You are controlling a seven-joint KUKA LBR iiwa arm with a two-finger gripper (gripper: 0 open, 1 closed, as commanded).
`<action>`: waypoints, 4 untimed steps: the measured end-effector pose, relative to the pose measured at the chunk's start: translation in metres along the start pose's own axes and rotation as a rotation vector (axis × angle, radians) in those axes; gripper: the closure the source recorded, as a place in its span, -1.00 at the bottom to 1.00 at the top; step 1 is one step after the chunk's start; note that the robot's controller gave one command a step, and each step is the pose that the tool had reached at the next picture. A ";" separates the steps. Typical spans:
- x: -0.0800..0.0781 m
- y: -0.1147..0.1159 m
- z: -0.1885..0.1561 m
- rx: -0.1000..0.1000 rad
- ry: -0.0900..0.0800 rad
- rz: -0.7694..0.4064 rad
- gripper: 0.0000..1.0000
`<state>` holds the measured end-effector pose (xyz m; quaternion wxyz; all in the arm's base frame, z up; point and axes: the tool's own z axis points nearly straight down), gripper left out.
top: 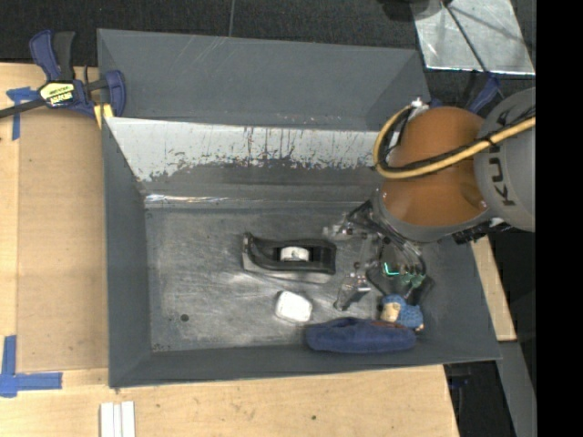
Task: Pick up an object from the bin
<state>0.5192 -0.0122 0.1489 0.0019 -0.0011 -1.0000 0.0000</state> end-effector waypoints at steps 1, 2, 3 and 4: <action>-0.018 0.051 0.054 0.000 -0.030 -0.220 -1.00; -0.065 0.012 0.074 -0.004 -0.003 -0.064 -1.00; -0.066 0.013 0.072 -0.003 -0.011 -0.065 1.00; -0.052 0.001 -0.074 0.002 -0.009 -0.087 1.00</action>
Offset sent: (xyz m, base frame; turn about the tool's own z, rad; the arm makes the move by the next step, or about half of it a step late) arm 0.0137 0.0650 -0.0789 -0.2549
